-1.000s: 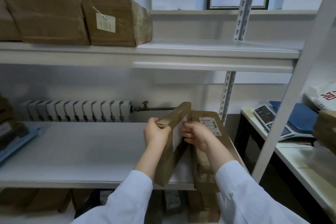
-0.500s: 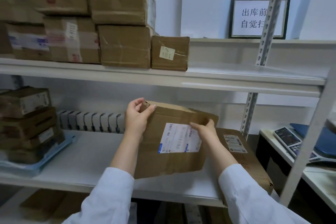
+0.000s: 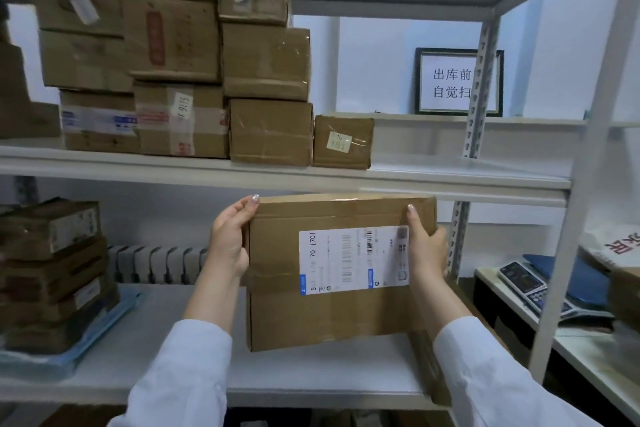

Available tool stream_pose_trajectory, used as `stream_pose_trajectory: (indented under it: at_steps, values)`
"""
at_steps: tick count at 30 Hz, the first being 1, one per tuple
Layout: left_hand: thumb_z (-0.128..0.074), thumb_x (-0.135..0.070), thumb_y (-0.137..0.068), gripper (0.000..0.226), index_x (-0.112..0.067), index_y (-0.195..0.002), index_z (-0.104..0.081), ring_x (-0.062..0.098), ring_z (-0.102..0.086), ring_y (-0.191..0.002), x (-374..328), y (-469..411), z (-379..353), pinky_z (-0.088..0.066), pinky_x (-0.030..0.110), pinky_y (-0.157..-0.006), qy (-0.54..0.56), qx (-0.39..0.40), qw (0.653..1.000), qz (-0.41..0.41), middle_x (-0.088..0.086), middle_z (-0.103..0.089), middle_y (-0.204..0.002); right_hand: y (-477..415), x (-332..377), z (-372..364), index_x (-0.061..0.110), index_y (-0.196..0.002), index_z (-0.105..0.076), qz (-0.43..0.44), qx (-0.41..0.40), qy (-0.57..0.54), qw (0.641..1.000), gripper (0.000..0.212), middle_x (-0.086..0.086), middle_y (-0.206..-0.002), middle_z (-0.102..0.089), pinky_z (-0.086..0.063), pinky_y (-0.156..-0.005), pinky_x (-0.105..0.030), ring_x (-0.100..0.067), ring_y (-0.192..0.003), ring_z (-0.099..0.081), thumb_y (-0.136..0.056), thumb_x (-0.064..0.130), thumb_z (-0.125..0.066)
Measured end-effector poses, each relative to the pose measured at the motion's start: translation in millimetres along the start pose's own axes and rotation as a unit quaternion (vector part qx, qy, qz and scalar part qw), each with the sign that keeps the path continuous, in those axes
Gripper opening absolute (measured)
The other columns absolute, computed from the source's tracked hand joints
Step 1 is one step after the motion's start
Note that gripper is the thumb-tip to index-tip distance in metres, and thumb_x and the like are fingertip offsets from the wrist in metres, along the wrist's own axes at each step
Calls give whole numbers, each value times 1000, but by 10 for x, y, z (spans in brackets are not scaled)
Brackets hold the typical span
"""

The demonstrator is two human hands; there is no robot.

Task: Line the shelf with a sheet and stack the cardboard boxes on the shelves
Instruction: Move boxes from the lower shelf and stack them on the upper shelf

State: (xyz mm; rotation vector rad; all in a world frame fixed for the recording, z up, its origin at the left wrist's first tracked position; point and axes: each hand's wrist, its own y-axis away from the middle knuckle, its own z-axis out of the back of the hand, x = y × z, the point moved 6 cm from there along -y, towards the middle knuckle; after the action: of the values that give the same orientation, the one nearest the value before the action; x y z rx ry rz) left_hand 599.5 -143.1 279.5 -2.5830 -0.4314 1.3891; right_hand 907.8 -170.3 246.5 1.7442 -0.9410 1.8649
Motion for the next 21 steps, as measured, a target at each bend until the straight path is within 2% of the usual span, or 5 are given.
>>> stream_pose_trajectory:
  at_steps: [6,11,14,17,21]
  values:
    - [-62,-33,-79,30,-13,-101,-63,18,-63,-85,-185,16,-137,-56,21,-61,-77,109,991,-20,-3,-73,-82,55,421,198,22,-117,-53,36,-55,-7,998,80,-3,-115,-63,-40,-99,-53,-30,-107,-58,-65,82,-45]
    - [-87,-20,-45,108,-38,-137,-34,14,-60,-107,-200,65,-213,-53,27,-81,-182,197,963,-19,-6,-59,-120,-13,665,243,26,-101,-56,47,-51,-31,997,78,1,-102,-67,-44,-95,-52,-26,-98,-61,-55,87,-46]
    - [-83,-12,-46,79,-21,-119,-53,25,-66,-97,-296,81,-243,-59,35,-74,-96,155,982,-58,6,-68,-109,7,881,220,22,-112,-51,81,-32,-43,995,57,-4,-115,-62,-45,-96,-49,-26,-107,-58,-74,65,-61]
    - [-80,-1,-58,55,-18,-105,-58,21,-69,-83,-430,100,-323,-59,34,-66,-37,123,987,-99,1,-72,-93,-1,1032,228,20,-135,-39,133,-51,13,990,65,-8,-138,-45,-35,-106,-48,-29,-126,-42,-82,47,-65]
    - [-68,7,-73,48,-14,-114,-55,25,-67,-87,-514,80,-467,-56,40,-79,34,66,991,-110,4,-70,-97,63,1136,235,19,-140,-35,174,-99,63,978,73,-10,-145,-39,-23,-112,-46,-31,-135,-30,-78,43,-67]
